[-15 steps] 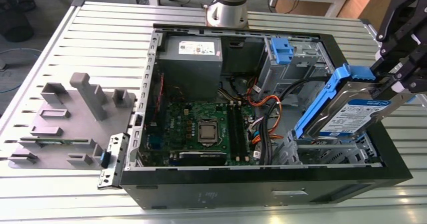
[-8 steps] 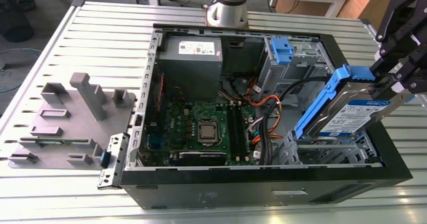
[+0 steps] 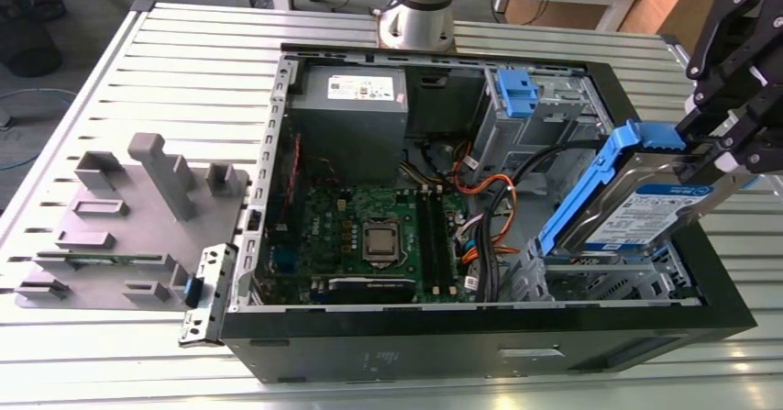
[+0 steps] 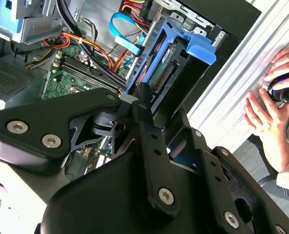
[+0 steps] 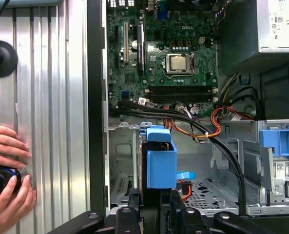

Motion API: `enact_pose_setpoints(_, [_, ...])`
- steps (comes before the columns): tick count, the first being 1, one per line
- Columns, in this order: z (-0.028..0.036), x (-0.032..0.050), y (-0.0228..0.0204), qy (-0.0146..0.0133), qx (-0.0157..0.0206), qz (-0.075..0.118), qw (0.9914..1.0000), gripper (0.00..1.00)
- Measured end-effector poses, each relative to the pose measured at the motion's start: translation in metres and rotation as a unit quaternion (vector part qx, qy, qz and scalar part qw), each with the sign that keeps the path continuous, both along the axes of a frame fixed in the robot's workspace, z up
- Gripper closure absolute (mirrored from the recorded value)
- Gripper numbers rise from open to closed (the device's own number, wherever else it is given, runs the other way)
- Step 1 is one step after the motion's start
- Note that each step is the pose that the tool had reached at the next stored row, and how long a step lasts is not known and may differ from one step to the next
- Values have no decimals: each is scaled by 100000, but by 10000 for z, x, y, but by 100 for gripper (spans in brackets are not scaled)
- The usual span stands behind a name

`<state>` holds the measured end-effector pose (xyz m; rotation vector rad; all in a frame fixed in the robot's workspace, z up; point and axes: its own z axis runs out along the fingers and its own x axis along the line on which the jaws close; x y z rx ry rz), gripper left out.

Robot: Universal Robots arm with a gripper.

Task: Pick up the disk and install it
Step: 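Insert the disk into the insertion slot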

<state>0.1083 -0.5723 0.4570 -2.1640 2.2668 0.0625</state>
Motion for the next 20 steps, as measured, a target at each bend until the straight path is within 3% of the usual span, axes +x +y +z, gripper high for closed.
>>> enact_pose_setpoints(8, [-20, -8, 0, 1, 2, 5, 100000, 65])
enact_pose_setpoints(20, [-159, -10, 0, -1, 0, 42, 100000, 65])
